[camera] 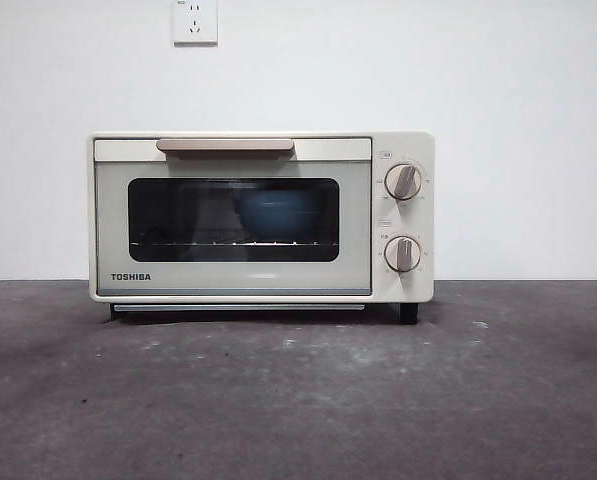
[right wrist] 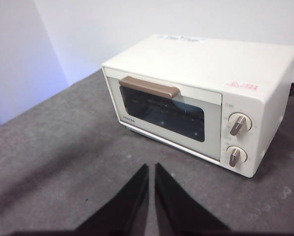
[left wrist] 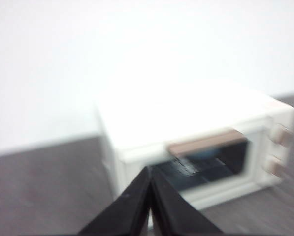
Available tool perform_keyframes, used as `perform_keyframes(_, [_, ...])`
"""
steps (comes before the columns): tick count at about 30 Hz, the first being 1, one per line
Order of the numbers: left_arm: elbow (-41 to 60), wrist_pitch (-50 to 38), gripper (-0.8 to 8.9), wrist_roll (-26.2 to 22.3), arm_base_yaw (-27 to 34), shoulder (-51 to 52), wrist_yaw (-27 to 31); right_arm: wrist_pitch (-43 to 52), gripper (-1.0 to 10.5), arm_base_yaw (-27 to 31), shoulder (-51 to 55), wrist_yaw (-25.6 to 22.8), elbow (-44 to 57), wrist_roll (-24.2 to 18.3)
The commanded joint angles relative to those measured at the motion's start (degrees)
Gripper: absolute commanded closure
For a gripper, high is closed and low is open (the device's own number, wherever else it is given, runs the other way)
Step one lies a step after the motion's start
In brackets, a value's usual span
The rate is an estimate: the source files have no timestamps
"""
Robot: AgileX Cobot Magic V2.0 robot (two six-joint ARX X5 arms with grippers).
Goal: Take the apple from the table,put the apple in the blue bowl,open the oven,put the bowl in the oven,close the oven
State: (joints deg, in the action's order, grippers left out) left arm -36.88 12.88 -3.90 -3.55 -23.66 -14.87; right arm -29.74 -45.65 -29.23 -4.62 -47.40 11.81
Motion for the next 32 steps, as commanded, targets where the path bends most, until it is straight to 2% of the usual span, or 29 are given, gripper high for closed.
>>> perform_keyframes(1, [5.38, -5.81, 8.06, -2.97, 2.67, 3.28, 2.49, 0.57, 9.4, -0.46, 0.68, -0.13, -0.26, -0.48])
perform_keyframes(6, [15.96, -9.9, 8.06, -2.95, 6.23, 9.94, 5.03, 0.59, 9.4, -0.46, 2.1, -0.13, -0.26, -0.48])
perform_keyframes(15, [29.18, -9.49, 8.06, -2.47, 9.2, 17.03, 5.68, 0.59, 9.4, -0.46, 4.04, -0.13, -0.26, -0.48])
perform_keyframes(26, [36.11, -4.9, 8.06, -2.25, 9.27, 23.5, 5.68, 0.59, 9.4, -0.46, 4.39, -0.13, -0.28, -0.48])
perform_keyframes(32, [36.5, -2.86, 8.06, 0.81, 9.27, 23.5, 5.68, 0.61, 9.4, -0.46, 4.39, -0.13, -0.28, -0.48])
